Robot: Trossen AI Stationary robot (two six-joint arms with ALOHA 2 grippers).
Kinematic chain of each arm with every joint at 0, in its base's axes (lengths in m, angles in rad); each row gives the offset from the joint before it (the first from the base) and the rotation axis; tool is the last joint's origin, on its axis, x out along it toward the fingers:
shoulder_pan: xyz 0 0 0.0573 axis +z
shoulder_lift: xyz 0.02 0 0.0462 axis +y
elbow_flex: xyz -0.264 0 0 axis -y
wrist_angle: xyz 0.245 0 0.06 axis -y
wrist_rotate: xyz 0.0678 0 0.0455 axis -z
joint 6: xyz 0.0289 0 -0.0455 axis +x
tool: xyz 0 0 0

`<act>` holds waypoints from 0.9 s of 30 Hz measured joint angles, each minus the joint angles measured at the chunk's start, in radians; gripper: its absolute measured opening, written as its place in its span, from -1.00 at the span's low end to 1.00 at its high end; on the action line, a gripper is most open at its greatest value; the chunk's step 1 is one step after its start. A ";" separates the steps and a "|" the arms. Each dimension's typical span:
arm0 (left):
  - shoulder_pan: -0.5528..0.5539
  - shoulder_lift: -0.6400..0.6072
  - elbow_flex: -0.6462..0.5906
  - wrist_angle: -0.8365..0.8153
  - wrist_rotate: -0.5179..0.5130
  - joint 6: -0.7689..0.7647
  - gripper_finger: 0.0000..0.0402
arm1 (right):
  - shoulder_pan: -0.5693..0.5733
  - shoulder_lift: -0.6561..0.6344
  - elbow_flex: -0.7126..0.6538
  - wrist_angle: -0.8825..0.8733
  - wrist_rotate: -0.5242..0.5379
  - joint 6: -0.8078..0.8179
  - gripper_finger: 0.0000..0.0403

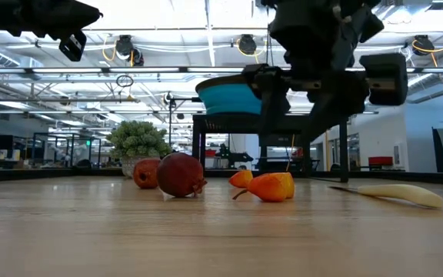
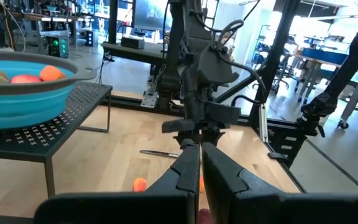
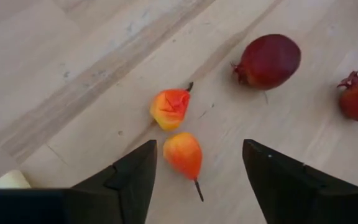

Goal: Pick & Place Fruit
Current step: Put the orange peach into the blue strainer bowl on the shelf

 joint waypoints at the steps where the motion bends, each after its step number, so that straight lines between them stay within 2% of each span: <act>1: 0.000 0.000 0.000 0.000 0.000 0.000 -0.92 | -0.003 0.002 -0.010 0.020 -0.004 -0.003 0.16; 6: 0.000 0.000 0.000 0.002 0.000 -0.002 -0.92 | -0.016 0.008 -0.045 0.085 -0.006 -0.004 0.19; 13: 0.000 0.000 0.000 0.005 -0.001 -0.012 -0.92 | -0.021 0.088 -0.044 0.150 -0.031 -0.021 0.19; 27: 0.000 0.000 0.000 0.021 -0.002 -0.024 -0.92 | -0.023 0.130 -0.046 0.158 -0.029 -0.027 0.19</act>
